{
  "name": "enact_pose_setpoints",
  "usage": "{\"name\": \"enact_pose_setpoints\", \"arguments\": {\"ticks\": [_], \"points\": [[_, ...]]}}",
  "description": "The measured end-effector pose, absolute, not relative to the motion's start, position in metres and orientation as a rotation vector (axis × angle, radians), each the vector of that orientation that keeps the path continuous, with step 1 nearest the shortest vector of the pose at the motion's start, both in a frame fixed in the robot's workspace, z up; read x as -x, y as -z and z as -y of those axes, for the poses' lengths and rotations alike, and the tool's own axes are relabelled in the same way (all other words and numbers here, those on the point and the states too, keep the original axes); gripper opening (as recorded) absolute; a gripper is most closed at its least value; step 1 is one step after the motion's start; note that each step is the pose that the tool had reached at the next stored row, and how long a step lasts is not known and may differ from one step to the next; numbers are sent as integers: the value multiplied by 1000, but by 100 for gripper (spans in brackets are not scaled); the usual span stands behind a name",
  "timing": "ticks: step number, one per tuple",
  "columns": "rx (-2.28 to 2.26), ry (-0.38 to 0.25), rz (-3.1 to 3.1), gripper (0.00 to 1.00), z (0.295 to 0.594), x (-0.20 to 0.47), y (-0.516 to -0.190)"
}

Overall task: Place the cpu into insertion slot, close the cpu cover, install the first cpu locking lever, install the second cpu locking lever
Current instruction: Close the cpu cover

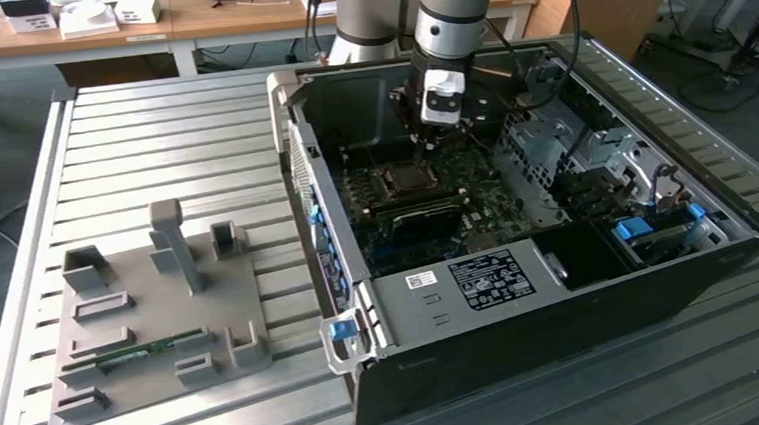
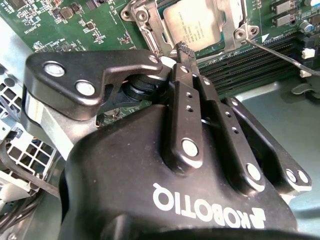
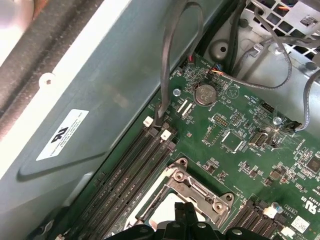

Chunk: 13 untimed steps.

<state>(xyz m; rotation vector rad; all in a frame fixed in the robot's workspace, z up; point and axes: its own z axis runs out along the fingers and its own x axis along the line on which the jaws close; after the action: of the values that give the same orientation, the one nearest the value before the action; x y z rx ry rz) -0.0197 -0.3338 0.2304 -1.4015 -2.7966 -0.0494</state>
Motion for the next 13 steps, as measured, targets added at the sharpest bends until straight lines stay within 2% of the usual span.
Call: {"name": "enact_pose_setpoints", "arguments": {"ticks": [13], "points": [[1381,49,2806,11,334,20,-230]]}}
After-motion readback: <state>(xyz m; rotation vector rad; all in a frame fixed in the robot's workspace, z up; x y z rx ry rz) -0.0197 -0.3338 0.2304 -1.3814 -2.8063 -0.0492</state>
